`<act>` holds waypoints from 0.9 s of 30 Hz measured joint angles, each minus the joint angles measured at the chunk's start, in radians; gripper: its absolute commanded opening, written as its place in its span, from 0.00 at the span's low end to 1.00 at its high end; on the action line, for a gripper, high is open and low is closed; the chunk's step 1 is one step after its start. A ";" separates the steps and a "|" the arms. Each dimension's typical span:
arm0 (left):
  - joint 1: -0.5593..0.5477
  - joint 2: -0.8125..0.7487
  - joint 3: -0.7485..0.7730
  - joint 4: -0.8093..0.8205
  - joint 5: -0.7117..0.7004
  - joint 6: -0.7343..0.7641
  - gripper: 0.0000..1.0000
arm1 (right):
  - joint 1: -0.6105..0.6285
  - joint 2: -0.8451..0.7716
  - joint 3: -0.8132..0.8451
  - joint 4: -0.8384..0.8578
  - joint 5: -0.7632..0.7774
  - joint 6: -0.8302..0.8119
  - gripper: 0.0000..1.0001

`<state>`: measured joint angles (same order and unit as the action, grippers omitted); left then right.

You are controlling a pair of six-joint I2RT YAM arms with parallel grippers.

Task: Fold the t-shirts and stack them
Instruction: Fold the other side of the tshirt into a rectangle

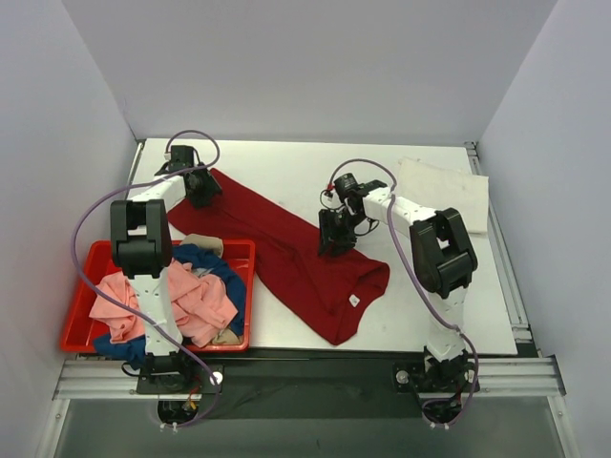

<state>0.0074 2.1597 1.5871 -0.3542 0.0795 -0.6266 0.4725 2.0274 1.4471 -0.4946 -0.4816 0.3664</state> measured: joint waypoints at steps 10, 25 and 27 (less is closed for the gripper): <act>0.001 -0.004 -0.009 0.014 0.004 -0.002 0.59 | 0.007 0.000 0.000 0.005 -0.016 0.003 0.29; 0.001 -0.009 -0.021 0.025 0.005 -0.002 0.59 | 0.014 0.000 0.000 0.005 -0.035 0.003 0.00; 0.001 -0.012 -0.027 0.030 0.005 -0.002 0.59 | 0.019 0.000 0.000 0.005 -0.035 0.003 0.00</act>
<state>0.0082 2.1479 1.5604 -0.3241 0.0849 -0.6285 0.4915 2.0274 1.4471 -0.4892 -0.5167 0.3691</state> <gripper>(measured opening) 0.592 0.032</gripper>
